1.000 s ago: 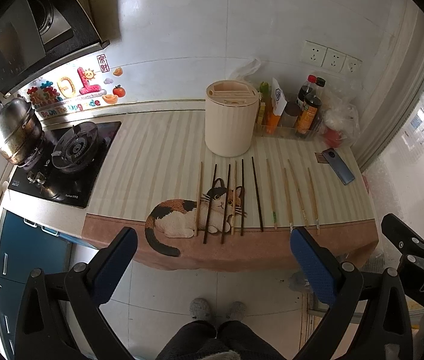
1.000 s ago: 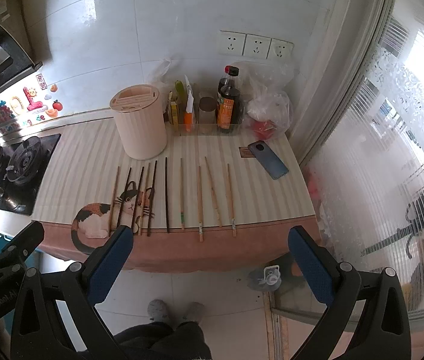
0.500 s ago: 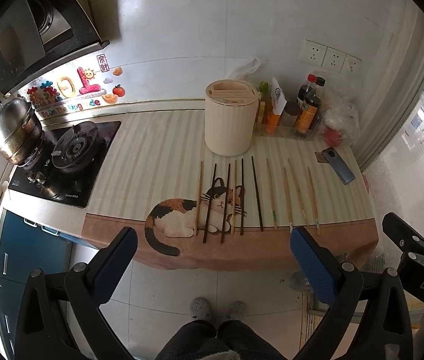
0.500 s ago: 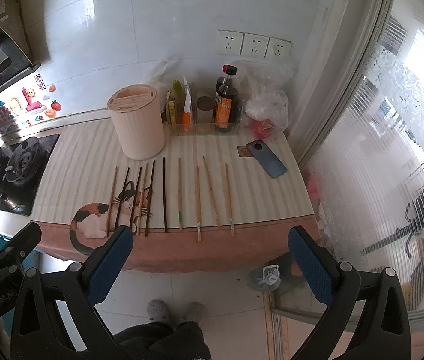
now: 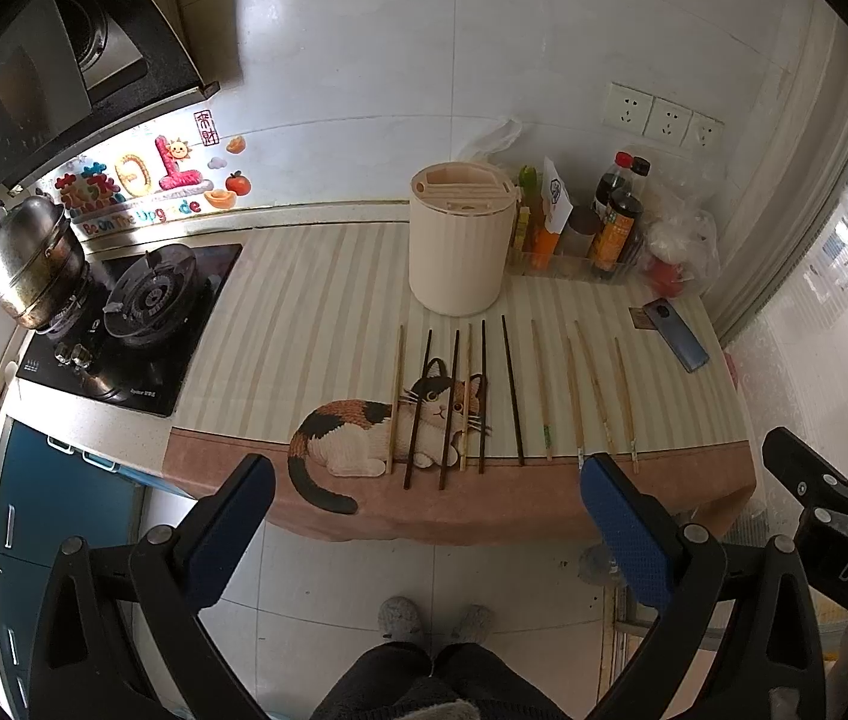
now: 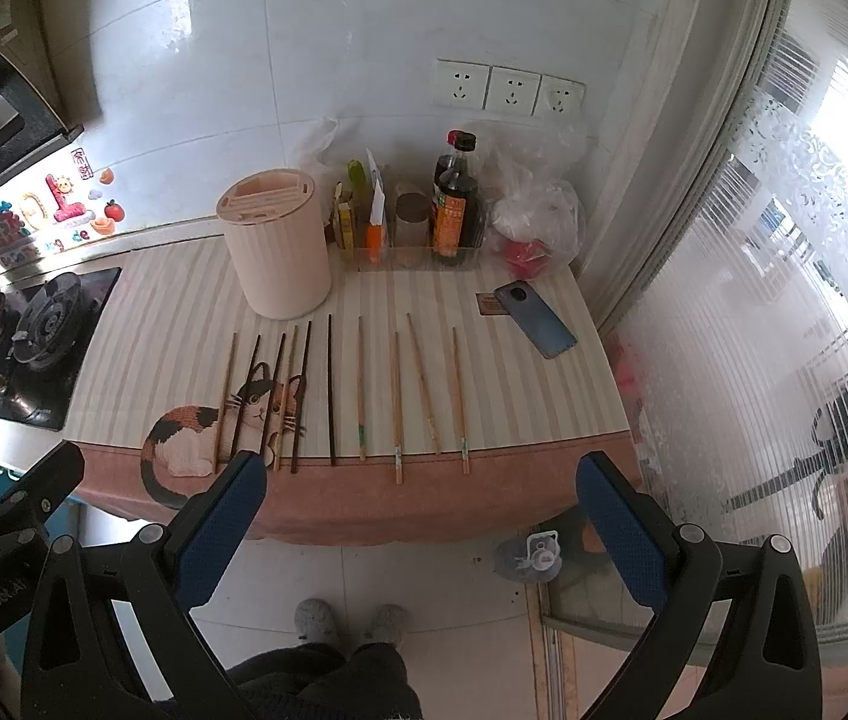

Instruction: Organize utensils

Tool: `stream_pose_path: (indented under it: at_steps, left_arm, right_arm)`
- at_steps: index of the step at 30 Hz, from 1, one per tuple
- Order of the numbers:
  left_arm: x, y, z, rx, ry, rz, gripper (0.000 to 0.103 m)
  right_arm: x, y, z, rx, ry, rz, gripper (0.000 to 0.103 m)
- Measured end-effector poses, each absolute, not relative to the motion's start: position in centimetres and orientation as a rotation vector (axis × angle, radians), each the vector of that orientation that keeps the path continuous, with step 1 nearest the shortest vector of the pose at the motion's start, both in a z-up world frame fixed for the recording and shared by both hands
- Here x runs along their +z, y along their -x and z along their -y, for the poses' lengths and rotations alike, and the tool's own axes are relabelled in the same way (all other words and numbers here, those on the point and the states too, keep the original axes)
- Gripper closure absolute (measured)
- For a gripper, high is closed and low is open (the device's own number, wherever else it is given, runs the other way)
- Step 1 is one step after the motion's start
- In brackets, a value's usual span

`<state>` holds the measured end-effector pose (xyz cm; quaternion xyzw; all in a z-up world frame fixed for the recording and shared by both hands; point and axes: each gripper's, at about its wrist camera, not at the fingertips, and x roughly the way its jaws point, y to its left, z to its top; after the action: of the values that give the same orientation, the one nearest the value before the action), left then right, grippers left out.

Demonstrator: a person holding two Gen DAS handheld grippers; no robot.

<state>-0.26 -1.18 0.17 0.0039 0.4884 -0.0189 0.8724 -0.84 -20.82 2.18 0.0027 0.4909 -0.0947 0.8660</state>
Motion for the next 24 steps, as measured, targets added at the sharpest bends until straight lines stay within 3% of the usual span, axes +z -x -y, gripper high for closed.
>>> stream_pose_path:
  at_steps: [8,15,24]
  left_arm:
    - [0.5,0.1,1.0,-0.025,0.005,-1.006,0.0]
    - [-0.6,-1.2,1.0,0.054,0.013,-0.847,0.0]
    - [-7.3,-7.0,0.7,0.157,-0.063,-0.839,0.0]
  right_arm:
    - [2.1,0.7,20.9,-0.18,-0.002,-1.026,0.0]
    - [1.7,0.1,22.1,-0.164,-0.024,-0.912,0.0]
    - [-5.4,-5.9,23.3,-0.122,-0.076,-0.921,0.003]
